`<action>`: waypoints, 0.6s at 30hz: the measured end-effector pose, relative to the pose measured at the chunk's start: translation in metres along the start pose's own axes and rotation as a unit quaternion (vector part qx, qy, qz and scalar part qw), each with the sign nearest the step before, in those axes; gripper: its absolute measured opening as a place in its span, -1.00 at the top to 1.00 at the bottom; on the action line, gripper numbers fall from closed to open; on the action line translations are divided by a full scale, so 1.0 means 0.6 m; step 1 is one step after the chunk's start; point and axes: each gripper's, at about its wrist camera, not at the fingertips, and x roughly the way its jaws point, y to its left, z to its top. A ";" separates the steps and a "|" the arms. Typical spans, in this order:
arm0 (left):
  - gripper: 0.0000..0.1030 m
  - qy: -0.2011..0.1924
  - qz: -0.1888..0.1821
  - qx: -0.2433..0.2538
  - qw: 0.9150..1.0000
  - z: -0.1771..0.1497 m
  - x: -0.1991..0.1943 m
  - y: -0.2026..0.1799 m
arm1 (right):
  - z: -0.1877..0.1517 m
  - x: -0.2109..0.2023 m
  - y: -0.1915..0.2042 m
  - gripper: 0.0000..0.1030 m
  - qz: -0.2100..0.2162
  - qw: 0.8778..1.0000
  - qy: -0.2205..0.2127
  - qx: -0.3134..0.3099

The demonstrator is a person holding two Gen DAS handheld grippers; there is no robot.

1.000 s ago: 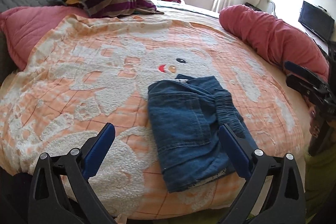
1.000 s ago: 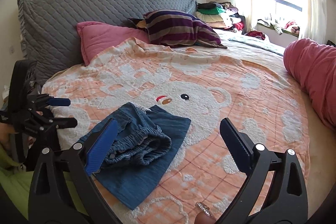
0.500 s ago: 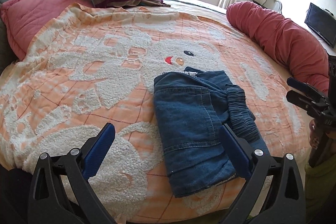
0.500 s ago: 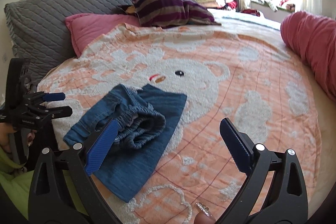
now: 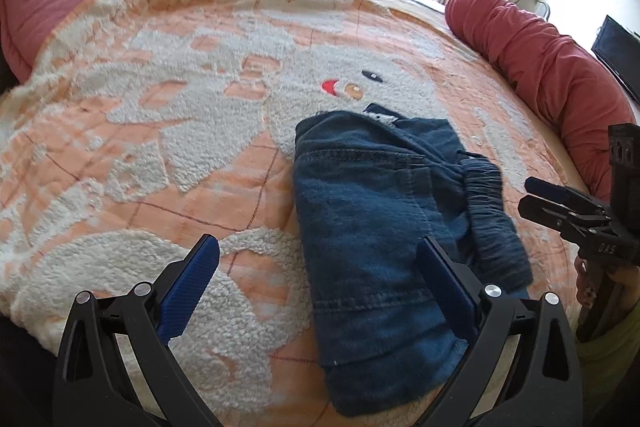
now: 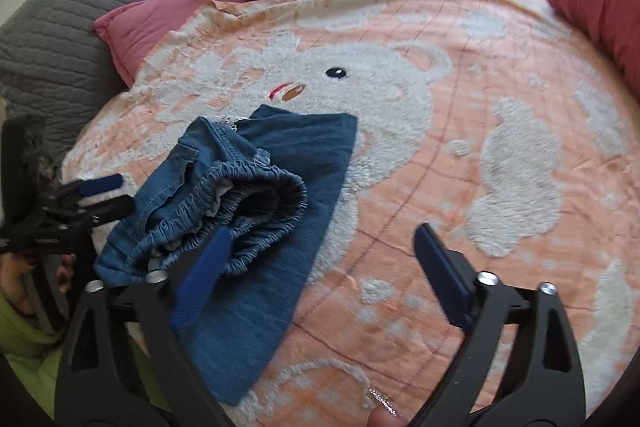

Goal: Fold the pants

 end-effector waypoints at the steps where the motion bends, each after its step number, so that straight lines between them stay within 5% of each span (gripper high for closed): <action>1: -0.91 0.002 -0.003 -0.003 1.000 0.000 0.004 0.001 | 0.001 0.005 0.001 -0.51 0.005 1.000 0.004 0.000; 7: -0.89 0.018 -0.020 -0.002 1.000 0.004 0.033 -0.006 | 0.007 0.036 0.009 -0.17 0.022 0.999 0.027 -0.008; 10: -0.86 0.029 -0.031 0.000 0.999 0.003 0.046 -0.009 | 0.008 0.052 0.004 -0.16 0.043 0.998 0.041 0.004; 12: -0.67 0.034 -0.040 0.002 0.999 0.001 0.052 -0.013 | 0.009 0.061 -0.003 -0.16 0.059 0.997 0.045 0.018; 18: -0.62 0.039 -0.050 0.000 0.998 0.008 0.066 -0.018 | 0.010 0.080 -0.001 -0.16 0.078 0.996 0.047 0.023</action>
